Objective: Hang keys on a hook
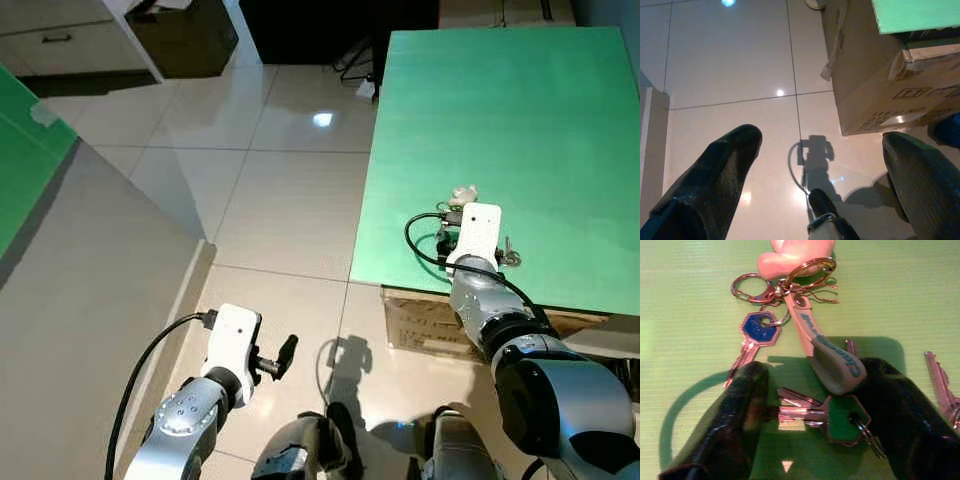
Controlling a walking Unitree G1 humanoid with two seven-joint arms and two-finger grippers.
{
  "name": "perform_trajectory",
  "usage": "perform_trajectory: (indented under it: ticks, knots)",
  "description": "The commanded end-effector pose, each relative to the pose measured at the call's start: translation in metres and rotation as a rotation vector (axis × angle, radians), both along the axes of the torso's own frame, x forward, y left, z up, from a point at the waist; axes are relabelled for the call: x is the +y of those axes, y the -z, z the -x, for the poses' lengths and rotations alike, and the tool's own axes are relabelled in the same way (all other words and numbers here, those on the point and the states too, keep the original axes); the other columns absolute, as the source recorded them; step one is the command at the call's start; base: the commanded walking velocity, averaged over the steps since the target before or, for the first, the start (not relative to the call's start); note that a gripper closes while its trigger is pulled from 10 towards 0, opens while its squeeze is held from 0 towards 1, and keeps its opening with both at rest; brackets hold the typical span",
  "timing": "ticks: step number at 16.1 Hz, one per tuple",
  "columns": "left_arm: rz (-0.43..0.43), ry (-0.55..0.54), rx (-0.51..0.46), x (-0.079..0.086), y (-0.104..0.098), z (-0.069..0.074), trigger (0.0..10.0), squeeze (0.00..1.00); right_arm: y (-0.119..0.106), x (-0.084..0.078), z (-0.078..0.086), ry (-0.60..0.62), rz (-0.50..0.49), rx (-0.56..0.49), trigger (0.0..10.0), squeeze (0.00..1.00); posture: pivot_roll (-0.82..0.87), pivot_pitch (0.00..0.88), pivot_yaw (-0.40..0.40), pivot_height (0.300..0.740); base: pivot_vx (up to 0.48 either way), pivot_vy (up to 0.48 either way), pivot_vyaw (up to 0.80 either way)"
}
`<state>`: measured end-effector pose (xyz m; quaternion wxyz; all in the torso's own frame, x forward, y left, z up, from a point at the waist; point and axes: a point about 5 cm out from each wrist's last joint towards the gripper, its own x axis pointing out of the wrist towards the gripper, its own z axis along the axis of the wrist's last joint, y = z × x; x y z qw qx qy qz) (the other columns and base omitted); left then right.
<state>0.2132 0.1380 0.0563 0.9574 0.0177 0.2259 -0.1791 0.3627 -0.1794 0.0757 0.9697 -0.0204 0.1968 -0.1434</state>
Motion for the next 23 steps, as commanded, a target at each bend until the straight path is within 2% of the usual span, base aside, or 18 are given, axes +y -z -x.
perform_trajectory:
  ticks: [1, 13, 18, 23]
  knots:
    - [-0.016, -0.013, 0.023, 0.004, 0.002, 0.005, 10.0, 0.0, 0.023, 0.005, 0.014, -0.007, -0.019, 0.093, 0.0, 0.0, -0.11, 0.306, 0.258, 0.74, 0.0, 0.0, 0.0]
    - [-0.015, -0.013, 0.023, 0.001, 0.0, 0.006, 10.0, 0.0, 0.027, 0.008, 0.017, -0.01, -0.016, 0.104, 0.0, 0.0, -0.11, 0.308, 0.252, 0.74, 0.0, 0.0, 0.0]
    - [-0.006, -0.011, 0.017, -0.002, 0.0, 0.003, 10.0, 0.0, 0.029, 0.01, 0.018, -0.041, 0.032, 0.099, 0.0, 0.0, -0.12, 0.285, 0.241, 0.74, 0.0, 0.0, 0.0]
    - [0.008, -0.008, 0.007, -0.007, 0.001, -0.002, 10.0, 0.0, 0.018, 0.018, 0.012, -0.08, 0.066, 0.028, 0.0, 0.0, -0.14, 0.256, 0.234, 0.74, 0.0, 0.0, 0.0]
